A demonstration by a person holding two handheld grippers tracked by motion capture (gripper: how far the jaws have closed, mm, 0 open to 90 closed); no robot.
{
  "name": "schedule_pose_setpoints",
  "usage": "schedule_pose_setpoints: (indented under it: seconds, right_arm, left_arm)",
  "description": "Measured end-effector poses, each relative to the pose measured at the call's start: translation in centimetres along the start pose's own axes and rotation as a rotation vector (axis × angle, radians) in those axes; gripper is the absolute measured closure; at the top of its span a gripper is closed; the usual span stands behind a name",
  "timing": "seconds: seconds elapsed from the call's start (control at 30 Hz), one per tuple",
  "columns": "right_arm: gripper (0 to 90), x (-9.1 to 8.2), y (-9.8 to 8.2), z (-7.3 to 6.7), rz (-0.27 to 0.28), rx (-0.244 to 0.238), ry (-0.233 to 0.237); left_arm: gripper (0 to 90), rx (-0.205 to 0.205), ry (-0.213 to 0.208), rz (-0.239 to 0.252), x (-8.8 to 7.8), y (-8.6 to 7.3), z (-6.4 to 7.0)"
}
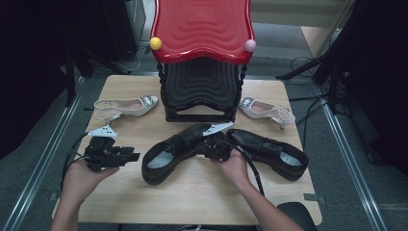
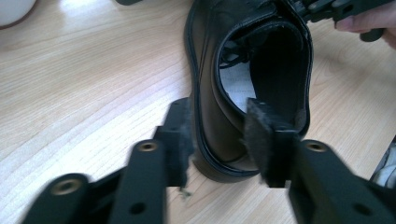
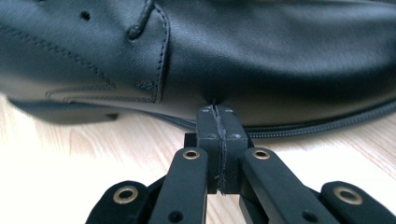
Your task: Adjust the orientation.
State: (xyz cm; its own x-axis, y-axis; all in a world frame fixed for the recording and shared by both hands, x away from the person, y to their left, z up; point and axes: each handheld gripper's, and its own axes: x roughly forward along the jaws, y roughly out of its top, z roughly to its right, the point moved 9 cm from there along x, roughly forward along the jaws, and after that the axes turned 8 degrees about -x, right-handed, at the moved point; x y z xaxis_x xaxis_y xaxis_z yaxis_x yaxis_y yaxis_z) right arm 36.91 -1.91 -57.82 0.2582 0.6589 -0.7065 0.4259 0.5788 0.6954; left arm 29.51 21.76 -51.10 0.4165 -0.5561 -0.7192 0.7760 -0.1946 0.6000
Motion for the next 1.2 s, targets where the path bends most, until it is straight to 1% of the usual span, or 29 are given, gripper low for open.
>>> schedule_pose_setpoints:
  seconds: [0.07, 0.1, 0.13, 0.2, 0.27, 0.3, 0.33, 0.43, 0.53, 0.63, 0.73, 0.77, 0.83, 0.87, 0.97, 1.0, 1.07, 1.13, 1.2]
  right_arm:
    - [90.0, 0.3, 0.3, 0.1, 0.008, 0.008, 0.001]
    - [90.0, 0.5, 0.5, 0.2, 0.011, 0.007, 0.001]
    - [90.0, 0.6, 0.5, 0.2, 0.009, 0.013, 0.000]
    - [89.4, 0.8, 0.6, 0.3, 0.008, 0.016, -0.003]
    - [85.9, 0.8, 0.6, 0.4, 0.006, 0.024, 0.002]
    - [83.6, 0.7, 0.6, 0.5, 0.009, 0.026, 0.003]
    - [81.8, 0.6, 0.5, 0.6, 0.011, 0.033, 0.009]
    - [73.0, -0.1, 0.5, 0.6, 0.032, 0.039, 0.022]
    - [63.4, -0.8, 0.3, 0.6, 0.042, 0.039, 0.015]
    - [59.1, -1.4, -0.3, 0.4, 0.038, 0.028, 0.007]
    - [56.1, -1.9, -0.6, 0.3, 0.033, 0.006, -0.009]
    - [56.0, -2.1, -0.7, 0.2, 0.039, 0.004, -0.011]
    - [55.6, -2.4, -0.9, 0.1, 0.049, 0.006, -0.011]
    - [55.0, -2.6, -1.0, 0.0, 0.049, 0.008, -0.011]
    - [54.6, -2.9, -1.3, -0.3, 0.051, 0.007, -0.008]
    - [54.6, -3.1, -1.4, -0.4, 0.052, 0.013, -0.001]
    - [54.7, -3.4, -1.5, -0.5, 0.055, 0.009, -0.003]
    - [54.4, -3.7, -1.6, -0.5, 0.068, 0.015, -0.005]
    - [53.3, -3.9, -1.9, -0.5, 0.064, 0.019, -0.017]
  left_arm:
    - [71.1, -0.012, 0.014, 0.011, 0.1, -0.2, -0.5]
    - [75.4, -0.021, 0.013, 0.010, 0.2, -0.3, -0.7]
    - [79.0, -0.031, 0.008, 0.009, 0.5, -0.4, -1.0]
    - [86.8, -0.048, -0.019, -0.012, 1.1, -0.8, -1.2]
    - [90.0, -0.061, -0.033, -0.031, 1.8, -1.1, -1.5]
    - [90.0, -0.061, -0.033, -0.031, 1.8, -1.1, -1.5]
    - [90.0, -0.060, -0.033, -0.042, 2.5, -1.2, -1.9]
    - [90.0, -0.066, -0.043, -0.042, 3.2, -1.1, -2.1]
    - [90.0, -0.061, -0.044, -0.047, 3.8, -0.9, -2.4]
    - [90.0, -0.052, -0.041, -0.055, 4.4, -0.7, -2.7]
    - [90.0, -0.041, -0.050, -0.058, 5.0, -0.2, -2.5]
    - [90.0, -0.036, -0.050, -0.066, 5.2, -0.1, -2.4]
    - [90.0, -0.028, -0.042, -0.080, 5.8, 0.0, -2.4]
    - [90.0, -0.026, -0.046, -0.092, 6.0, 0.0, -2.4]
    - [90.0, -0.020, -0.044, -0.104, 6.6, 0.3, -2.5]
    - [90.0, -0.014, -0.048, -0.106, 6.7, 0.4, -2.5]
    - [90.0, -0.010, -0.052, -0.112, 7.1, 0.6, -2.4]
    - [89.9, 0.000, -0.056, -0.120, 7.4, 0.8, -2.3]
    - [89.8, -0.009, -0.070, -0.123, 7.7, 0.8, -2.1]
